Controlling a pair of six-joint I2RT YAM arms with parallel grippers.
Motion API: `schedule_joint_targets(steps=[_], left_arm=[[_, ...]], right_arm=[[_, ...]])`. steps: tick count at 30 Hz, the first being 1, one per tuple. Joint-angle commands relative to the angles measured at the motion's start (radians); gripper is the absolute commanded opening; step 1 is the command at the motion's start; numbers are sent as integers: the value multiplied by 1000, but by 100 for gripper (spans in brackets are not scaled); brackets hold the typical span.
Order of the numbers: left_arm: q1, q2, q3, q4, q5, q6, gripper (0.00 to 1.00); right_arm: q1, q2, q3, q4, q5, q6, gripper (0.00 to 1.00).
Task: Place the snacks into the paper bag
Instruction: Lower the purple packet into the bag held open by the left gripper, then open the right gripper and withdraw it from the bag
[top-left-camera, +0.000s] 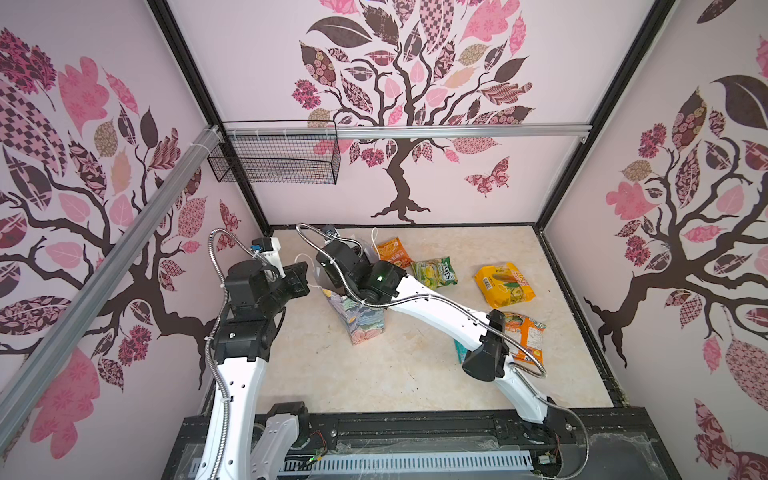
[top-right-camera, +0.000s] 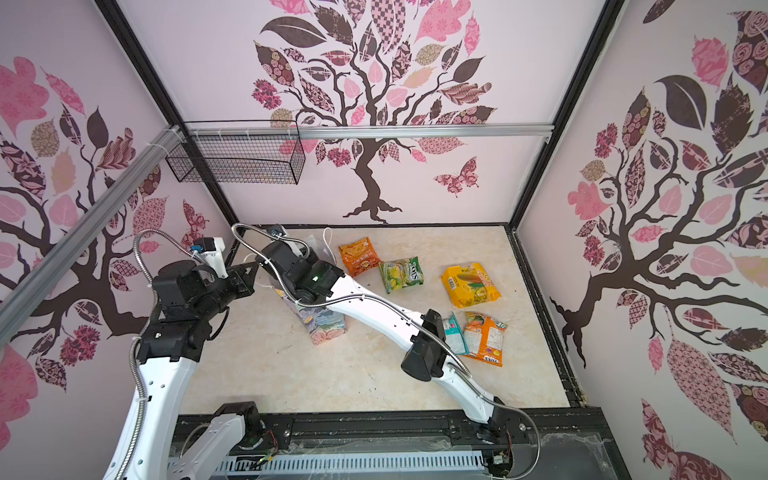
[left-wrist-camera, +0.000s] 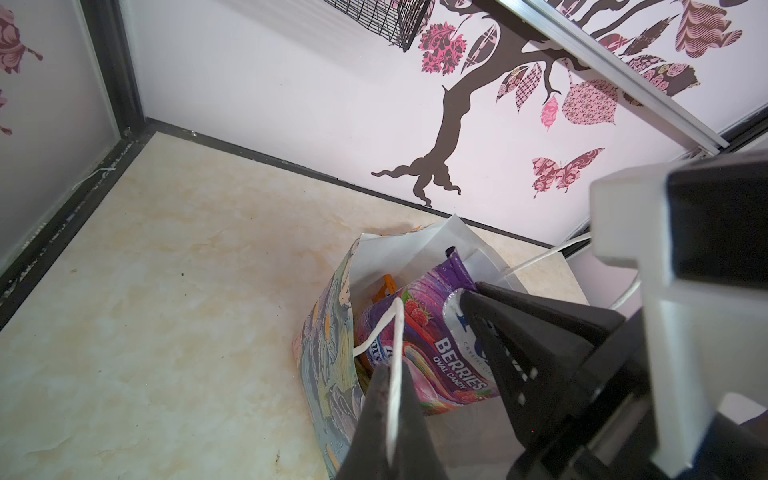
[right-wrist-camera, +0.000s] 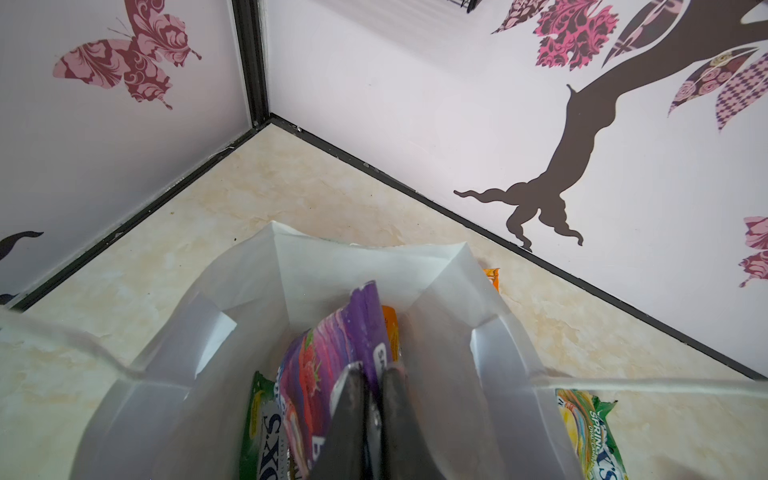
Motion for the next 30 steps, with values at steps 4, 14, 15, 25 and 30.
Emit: schedule_joint_targets(steps=[4, 14, 15, 25, 30], left_arm=[[4, -8, -27, 15, -4, 9, 0], [4, -8, -27, 15, -4, 7, 0], [4, -8, -28, 15, -4, 7, 0], [4, -10, -27, 14, -5, 9, 0], [4, -10, -27, 14, -5, 9, 0]], right_arm=[[-6, 15, 46, 17, -19, 20, 8], [-6, -6, 46, 21, -38, 22, 14], [-7, -5, 46, 18, -38, 22, 17], [-6, -17, 49, 25, -53, 28, 34], [-5, -35, 48, 21, -73, 31, 35]])
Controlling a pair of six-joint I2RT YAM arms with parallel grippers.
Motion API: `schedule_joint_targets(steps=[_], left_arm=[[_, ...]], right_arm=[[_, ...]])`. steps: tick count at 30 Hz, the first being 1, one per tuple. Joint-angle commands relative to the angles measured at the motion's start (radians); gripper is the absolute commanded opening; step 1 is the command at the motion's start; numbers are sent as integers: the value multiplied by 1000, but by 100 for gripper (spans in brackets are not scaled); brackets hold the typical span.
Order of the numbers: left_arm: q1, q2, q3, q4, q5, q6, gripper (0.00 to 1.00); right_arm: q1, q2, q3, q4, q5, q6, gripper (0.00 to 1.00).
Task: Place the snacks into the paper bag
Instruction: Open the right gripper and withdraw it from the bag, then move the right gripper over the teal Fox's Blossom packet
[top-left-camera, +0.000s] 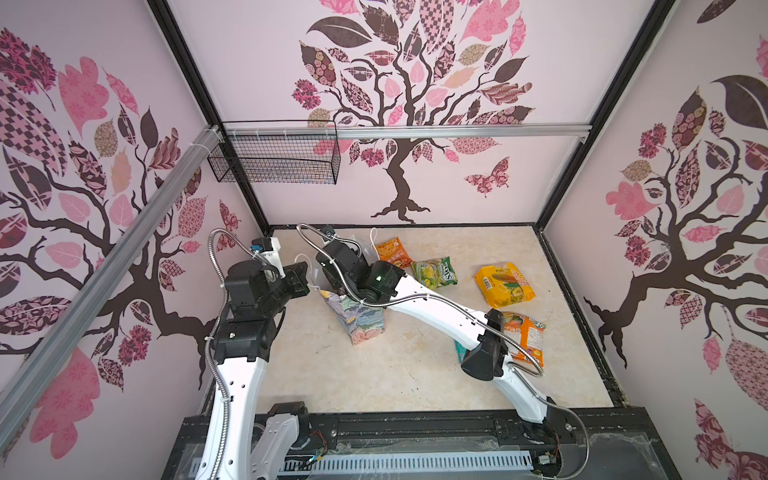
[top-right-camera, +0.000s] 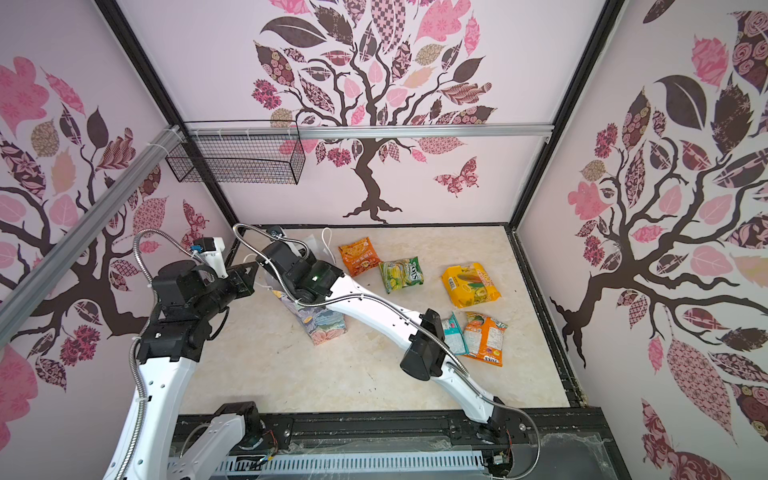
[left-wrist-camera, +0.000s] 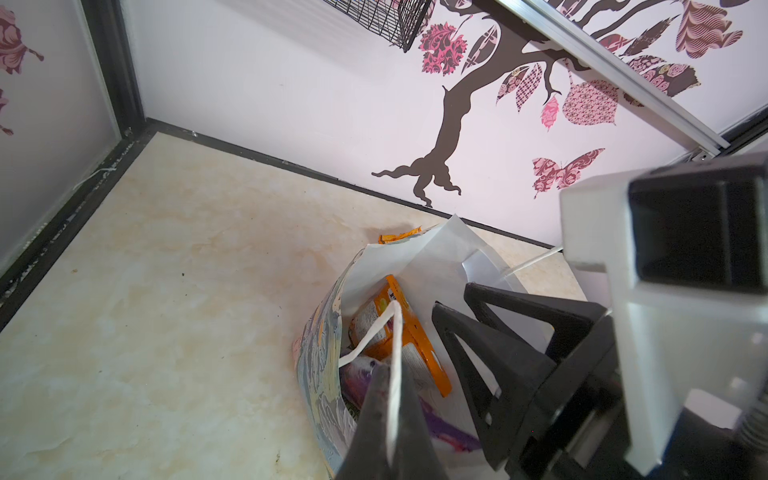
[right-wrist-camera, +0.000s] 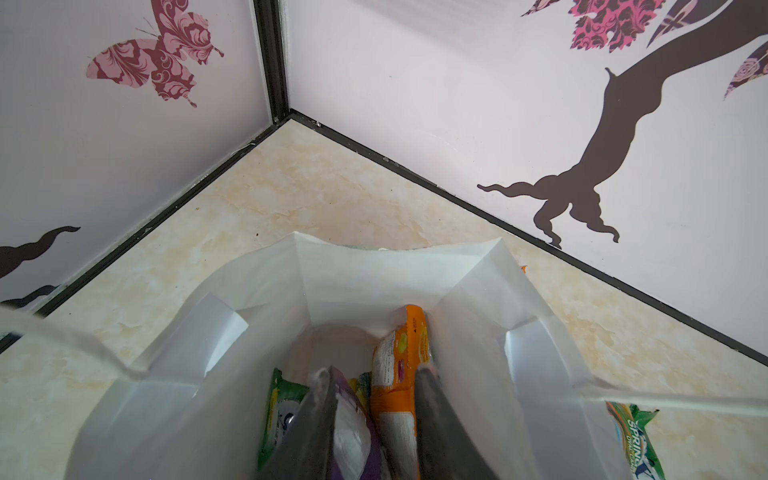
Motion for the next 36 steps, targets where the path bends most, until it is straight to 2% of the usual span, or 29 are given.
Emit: schedule_joint_targets(steps=[1, 7, 11, 16, 20, 21, 24, 28, 32, 36], left_arm=[[5, -10, -27, 13, -4, 9, 0], [5, -13, -27, 15, -3, 7, 0], [4, -14, -28, 14, -1, 6, 0], [4, -14, -28, 14, -4, 6, 0], [5, -18, -27, 17, -3, 4, 0], [4, -19, -27, 17, -5, 4, 0], [3, -22, -25, 12, -22, 6, 0], [4, -28, -30, 17, -21, 3, 0], [3, -20, -39, 26, -18, -5, 0], [3, 7, -26, 11, 8, 4, 0]], right_arm=[[-6, -45, 47, 7, -14, 9, 35], [-5, -84, 45, -5, -48, 9, 41], [-6, -118, 45, -3, -120, 11, 47], [-6, -203, 22, -13, -224, 4, 79], [-6, -321, -31, -42, -256, -26, 99], [-5, -360, -55, -57, -247, -31, 100], [-5, -495, -209, -97, -189, -13, 100], [-7, -767, -621, -42, -96, 61, 100], [-9, -970, -914, -109, 36, 227, 99], [-19, -1117, -1174, -151, 61, 400, 100]])
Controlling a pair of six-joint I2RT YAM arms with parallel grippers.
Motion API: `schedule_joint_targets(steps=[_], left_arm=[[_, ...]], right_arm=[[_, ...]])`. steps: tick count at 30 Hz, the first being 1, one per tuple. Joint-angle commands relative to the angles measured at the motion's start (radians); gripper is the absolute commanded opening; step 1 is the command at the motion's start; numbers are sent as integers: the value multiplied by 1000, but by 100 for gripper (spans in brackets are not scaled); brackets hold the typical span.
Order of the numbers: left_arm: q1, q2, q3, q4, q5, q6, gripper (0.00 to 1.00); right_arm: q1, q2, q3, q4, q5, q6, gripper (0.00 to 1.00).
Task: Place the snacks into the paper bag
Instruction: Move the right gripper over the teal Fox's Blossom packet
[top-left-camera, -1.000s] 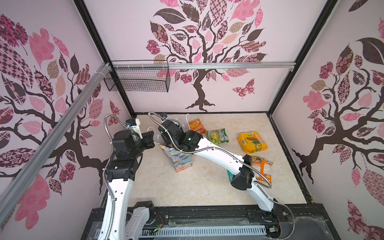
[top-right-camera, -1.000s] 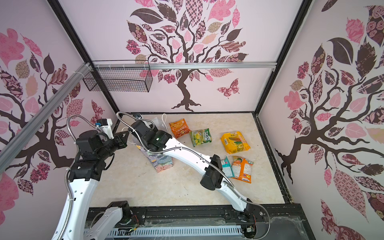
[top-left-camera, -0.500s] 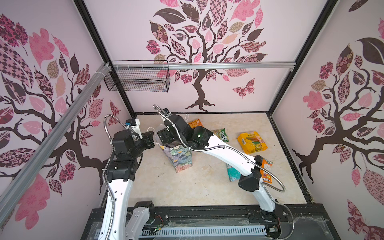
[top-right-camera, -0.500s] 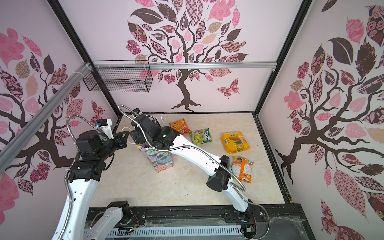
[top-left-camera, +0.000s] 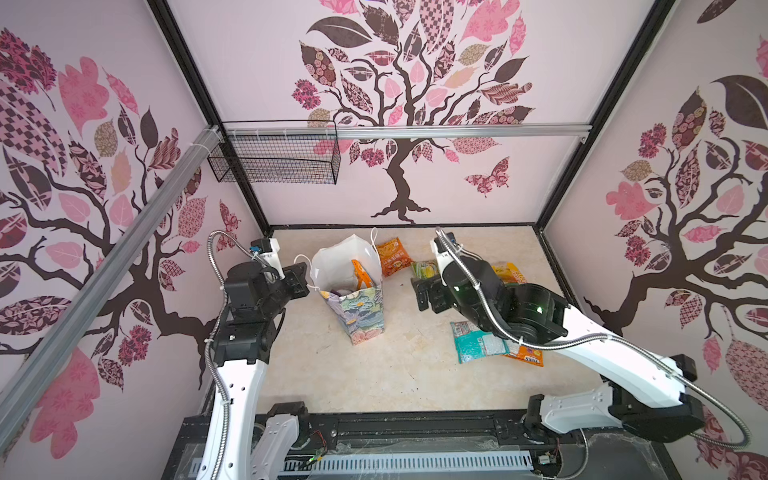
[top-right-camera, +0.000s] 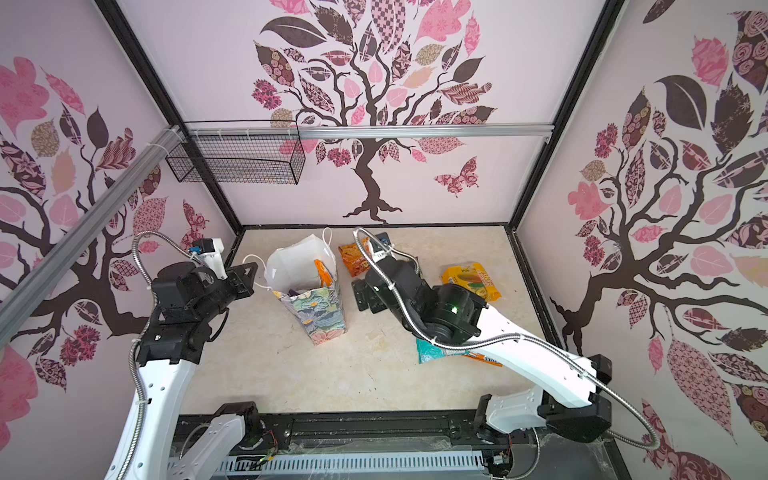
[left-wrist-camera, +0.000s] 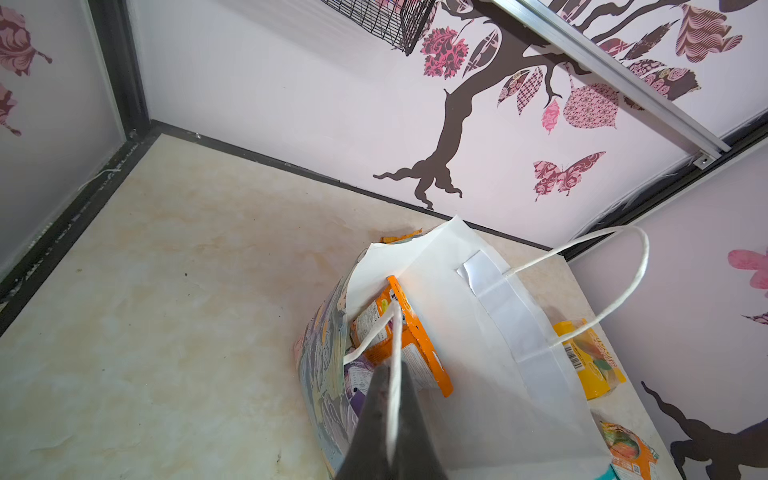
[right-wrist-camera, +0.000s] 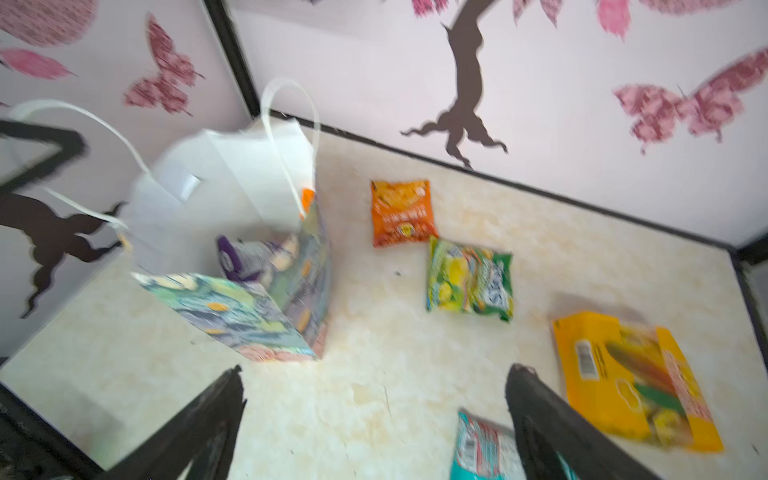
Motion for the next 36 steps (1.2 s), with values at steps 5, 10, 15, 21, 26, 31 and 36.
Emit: schedule_joint_targets(steps=[5, 10, 15, 21, 26, 31, 36], left_arm=[[3, 20, -8, -25, 30, 26, 0], [-27, 48, 16, -46, 44, 40, 0], [-50, 35, 19, -55, 24, 48, 0], [-51, 7, 15, -53, 1, 46, 0], [-51, 6, 7, -43, -5, 45, 0], [-51, 19, 20, -58, 12, 50, 0], [-52, 2, 9, -51, 3, 47, 0]], right_arm=[[-229, -223, -501, 118, -87, 215, 100], [-468, -281, -777, 265, -234, 249, 100], [-470, -231, -836, 344, -205, 241, 100], [-485, -181, -880, 424, -190, 219, 100], [-499, -167, -923, 473, -233, 217, 100], [-503, -167, -945, 482, -260, 218, 100], [-502, -135, -953, 485, -340, 218, 100]])
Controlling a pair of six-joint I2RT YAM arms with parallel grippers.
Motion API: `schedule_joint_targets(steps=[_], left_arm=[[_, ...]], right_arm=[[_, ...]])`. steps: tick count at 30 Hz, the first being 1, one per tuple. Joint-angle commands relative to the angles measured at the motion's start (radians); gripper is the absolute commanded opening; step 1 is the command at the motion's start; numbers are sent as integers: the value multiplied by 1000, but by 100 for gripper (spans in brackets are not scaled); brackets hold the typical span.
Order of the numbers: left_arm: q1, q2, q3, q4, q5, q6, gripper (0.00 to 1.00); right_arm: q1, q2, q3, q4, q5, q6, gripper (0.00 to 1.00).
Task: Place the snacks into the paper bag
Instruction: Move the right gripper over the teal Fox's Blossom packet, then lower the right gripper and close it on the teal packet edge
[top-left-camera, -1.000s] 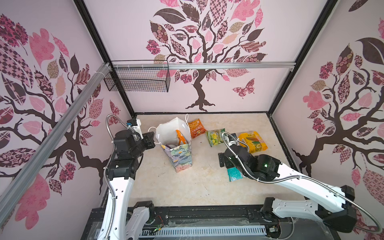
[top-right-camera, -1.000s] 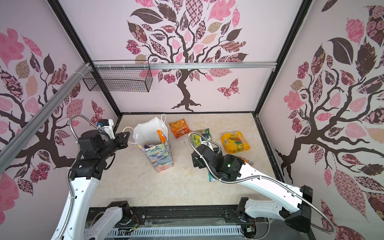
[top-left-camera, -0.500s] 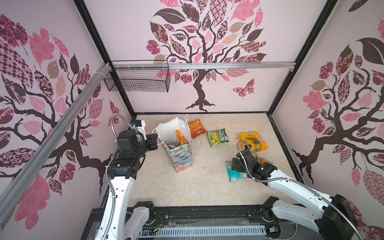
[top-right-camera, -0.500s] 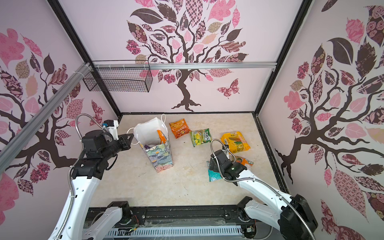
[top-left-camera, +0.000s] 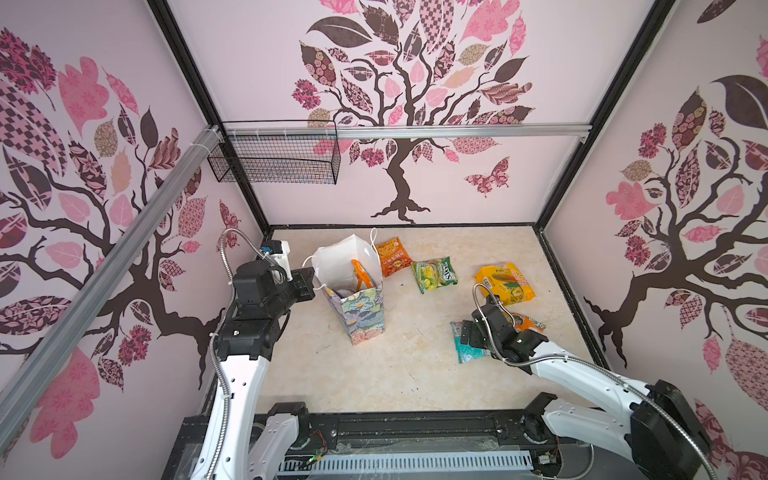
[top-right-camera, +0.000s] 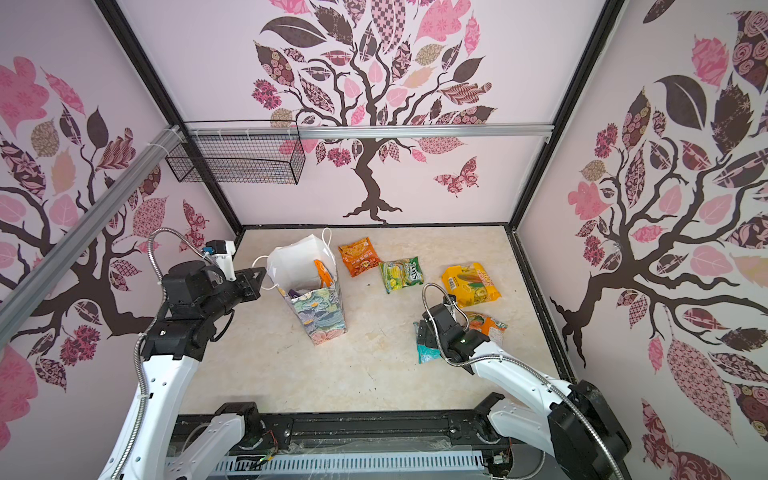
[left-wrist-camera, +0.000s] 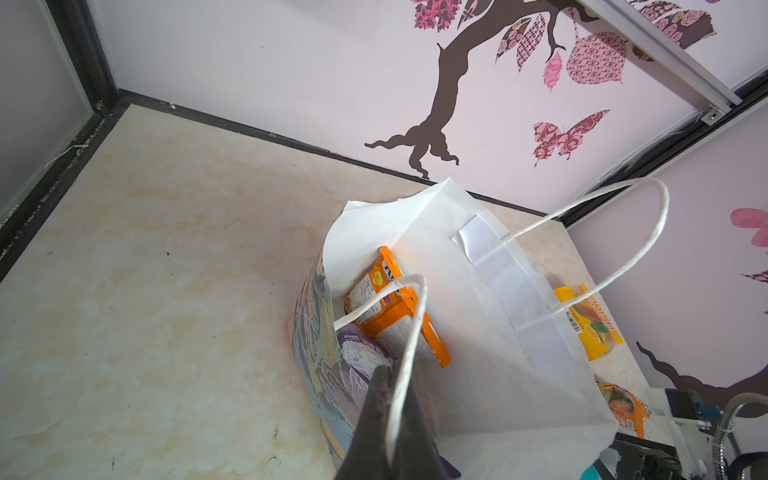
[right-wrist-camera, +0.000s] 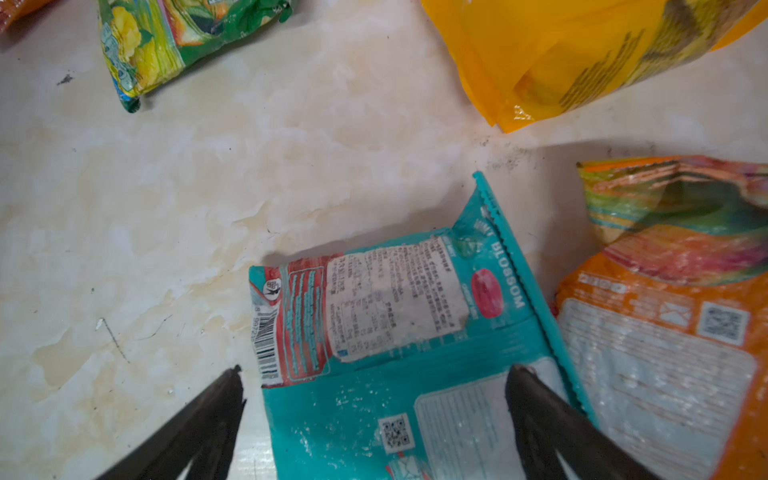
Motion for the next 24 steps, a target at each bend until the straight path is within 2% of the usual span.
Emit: schedule_joint_targets(steps=[1, 8, 14, 17, 21, 24], left_arm=[[-3, -13, 8, 2, -2, 15, 0], [-4, -10, 10, 0, 1, 17, 0], [-3, -13, 6, 6, -1, 15, 0], [-3, -12, 2, 8, -1, 14, 0], [-3, -7, 4, 9, 2, 14, 0], [-4, -10, 4, 8, -2, 15, 0]], right_arm=[[-5, 33, -3, 19, -67, 1, 100], [-3, 111, -9, 69, -188, -27, 100], [1, 171, 4, 115, -426, -31, 97], [50, 175, 15, 145, -465, -12, 96], [176, 206, 72, 168, -493, 11, 92], [205, 204, 115, 154, -517, 22, 89]])
